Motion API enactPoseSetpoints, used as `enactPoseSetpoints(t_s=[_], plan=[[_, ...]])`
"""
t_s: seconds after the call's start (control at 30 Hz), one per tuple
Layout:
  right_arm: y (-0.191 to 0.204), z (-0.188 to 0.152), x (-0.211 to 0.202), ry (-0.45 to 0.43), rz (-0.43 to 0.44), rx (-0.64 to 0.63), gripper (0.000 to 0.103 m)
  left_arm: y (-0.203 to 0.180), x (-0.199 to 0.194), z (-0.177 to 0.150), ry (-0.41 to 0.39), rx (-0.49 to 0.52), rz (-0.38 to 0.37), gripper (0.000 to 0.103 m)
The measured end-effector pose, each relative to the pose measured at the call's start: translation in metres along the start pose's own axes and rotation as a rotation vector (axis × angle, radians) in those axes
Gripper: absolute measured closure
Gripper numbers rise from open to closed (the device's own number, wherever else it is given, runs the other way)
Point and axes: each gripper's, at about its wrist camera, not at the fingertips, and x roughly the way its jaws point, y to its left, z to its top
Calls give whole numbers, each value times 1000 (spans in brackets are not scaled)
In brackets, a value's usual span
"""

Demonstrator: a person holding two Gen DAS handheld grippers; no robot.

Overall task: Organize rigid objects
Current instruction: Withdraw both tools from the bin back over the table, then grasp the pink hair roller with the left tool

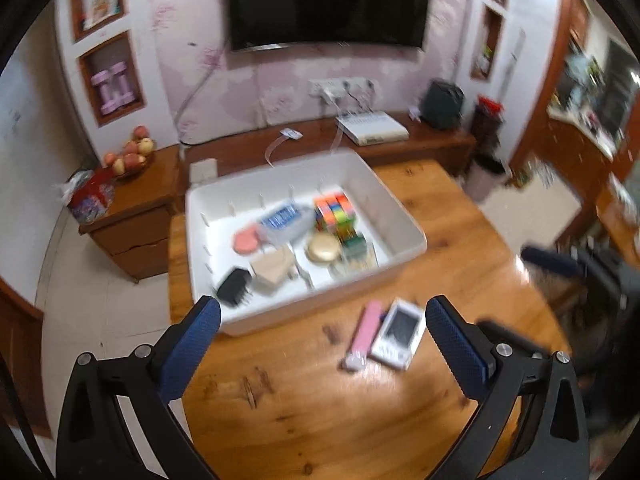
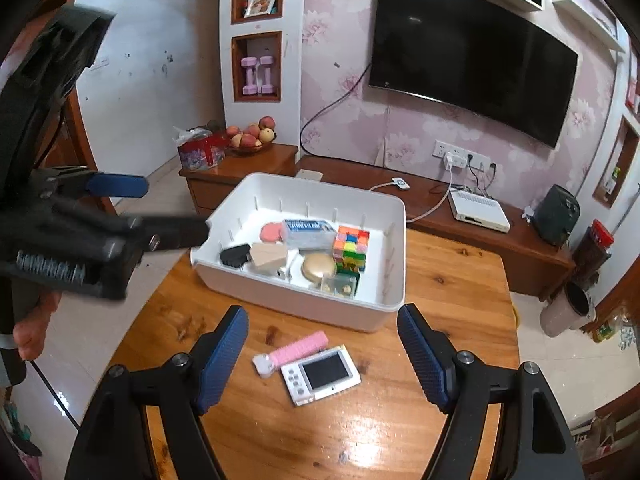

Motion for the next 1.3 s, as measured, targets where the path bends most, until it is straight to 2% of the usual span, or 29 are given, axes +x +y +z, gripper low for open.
enactPoseSetpoints(t_s=[0.17, 0.4, 0.57, 0.63, 0.73, 0.77, 0.93, 1.3], plan=[[-12, -34, 19, 55, -11, 49, 25, -17, 38, -33, 107, 74, -8, 1], [-44, -71, 56, 167, -30, 196, 25, -31, 89, -51, 196, 87, -40, 4], [-61, -86, 77, 211, -27, 297, 25, -30, 132, -49, 257, 21, -57, 18], [-64, -90, 82, 223, -25, 314, 25, -29, 144, -49, 273, -4, -63, 18], [-69, -95, 92, 244, -15, 340, 25, -27, 165, -47, 309, -41, -97, 28], [-71, -97, 95, 249, -14, 347, 25, -27, 171, -47, 322, -50, -109, 28], [-77, -99, 105, 264, -2, 377, 25, -25, 184, -48, 343, -59, -132, 28], [-71, -99, 119, 282, 40, 381, 25, -15, 188, -47, 353, -66, -181, 28]])
